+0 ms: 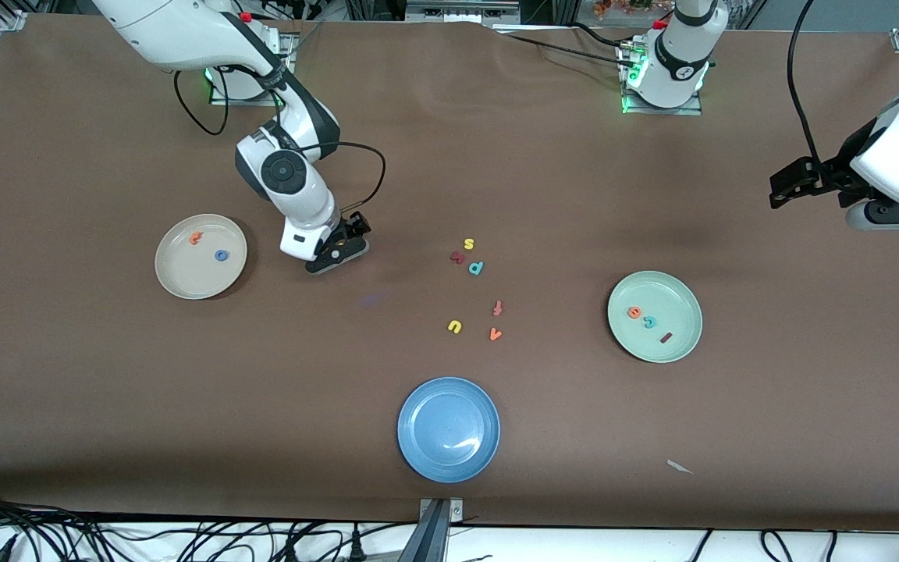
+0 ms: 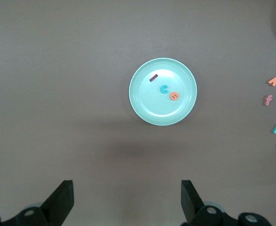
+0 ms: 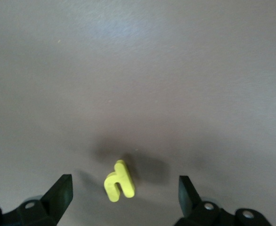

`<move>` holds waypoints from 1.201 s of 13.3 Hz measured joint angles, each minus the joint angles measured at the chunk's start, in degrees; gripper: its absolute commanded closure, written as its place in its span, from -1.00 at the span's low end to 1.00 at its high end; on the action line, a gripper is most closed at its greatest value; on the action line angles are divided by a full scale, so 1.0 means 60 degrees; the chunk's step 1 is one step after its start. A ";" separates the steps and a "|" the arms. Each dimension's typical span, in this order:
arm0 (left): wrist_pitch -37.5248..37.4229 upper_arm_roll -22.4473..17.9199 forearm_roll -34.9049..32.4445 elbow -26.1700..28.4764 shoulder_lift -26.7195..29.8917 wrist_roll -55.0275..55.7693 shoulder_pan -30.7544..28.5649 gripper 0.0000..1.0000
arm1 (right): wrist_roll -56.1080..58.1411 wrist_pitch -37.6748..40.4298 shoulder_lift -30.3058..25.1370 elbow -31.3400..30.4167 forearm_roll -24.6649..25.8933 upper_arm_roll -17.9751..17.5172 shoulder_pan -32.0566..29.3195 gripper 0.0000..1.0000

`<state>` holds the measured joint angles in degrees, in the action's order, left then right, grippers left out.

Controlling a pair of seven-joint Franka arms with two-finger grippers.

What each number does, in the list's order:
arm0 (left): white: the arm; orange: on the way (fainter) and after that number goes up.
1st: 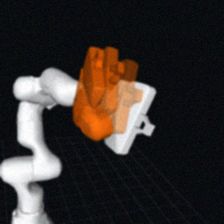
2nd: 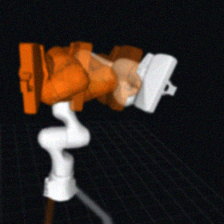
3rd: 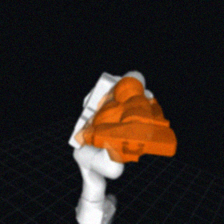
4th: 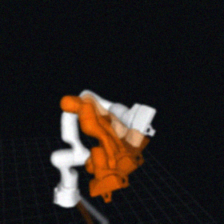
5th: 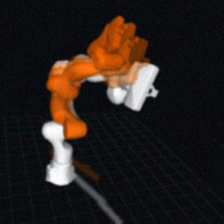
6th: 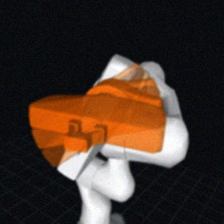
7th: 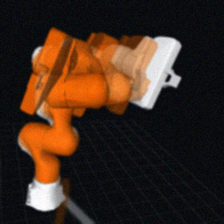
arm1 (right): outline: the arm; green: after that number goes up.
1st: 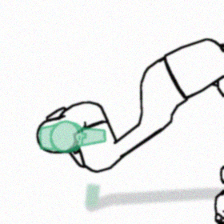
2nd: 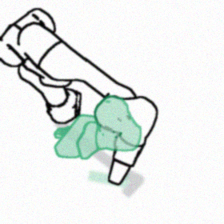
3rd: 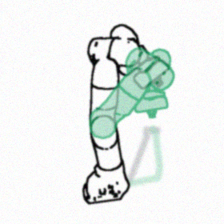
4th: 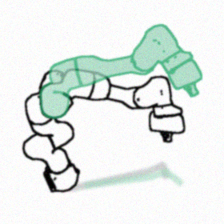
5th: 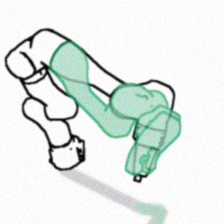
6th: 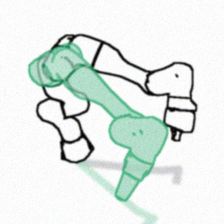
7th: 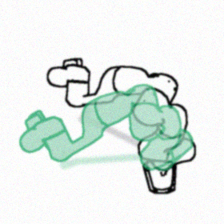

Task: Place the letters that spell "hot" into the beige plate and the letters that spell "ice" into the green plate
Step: 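Move the right gripper to the yellow letter and grasp it, then carry the yellow letter to the beige plate and release it with the right gripper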

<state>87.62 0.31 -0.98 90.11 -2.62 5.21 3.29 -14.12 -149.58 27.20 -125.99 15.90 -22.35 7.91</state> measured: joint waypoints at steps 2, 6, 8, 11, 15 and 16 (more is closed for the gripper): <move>-0.0086 0.0005 0.0000 -0.0001 0.0000 0.0000 0.0001 -1.00 | 0.0173 0.0000 0.0082 0.0000 0.0027 -0.0013 0.0084 -0.91; -0.0122 0.0004 0.0000 -0.0043 0.0000 0.0000 0.0000 -1.00 | 0.0910 -0.0001 0.0110 0.0000 0.0061 -0.0013 0.0190 -0.18; -0.0132 0.0003 0.0000 -0.0071 0.0000 0.0000 0.0000 -1.00 | 0.1079 -0.0001 0.0108 0.0000 0.0075 -0.0010 0.0190 -0.18; -0.0139 0.0000 0.0000 -0.0071 0.0000 0.0000 -0.0002 -1.00 | 0.1107 0.0001 0.0107 0.0000 0.0266 -0.0007 0.0190 -0.07; -0.0144 -0.0005 0.0000 -0.0071 0.0000 0.0000 -0.0004 -1.00 | 0.1119 0.0001 0.0077 0.0001 0.0329 0.0012 0.0184 0.49; -0.0145 -0.0005 0.0000 -0.0071 0.0000 0.0001 -0.0004 -1.00 | 0.1120 0.0002 0.0055 0.0000 0.0336 0.0023 0.0181 0.57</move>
<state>86.75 0.28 -0.98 89.68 -2.62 5.21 3.27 -7.40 -149.57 27.53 -125.99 17.91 -22.21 9.00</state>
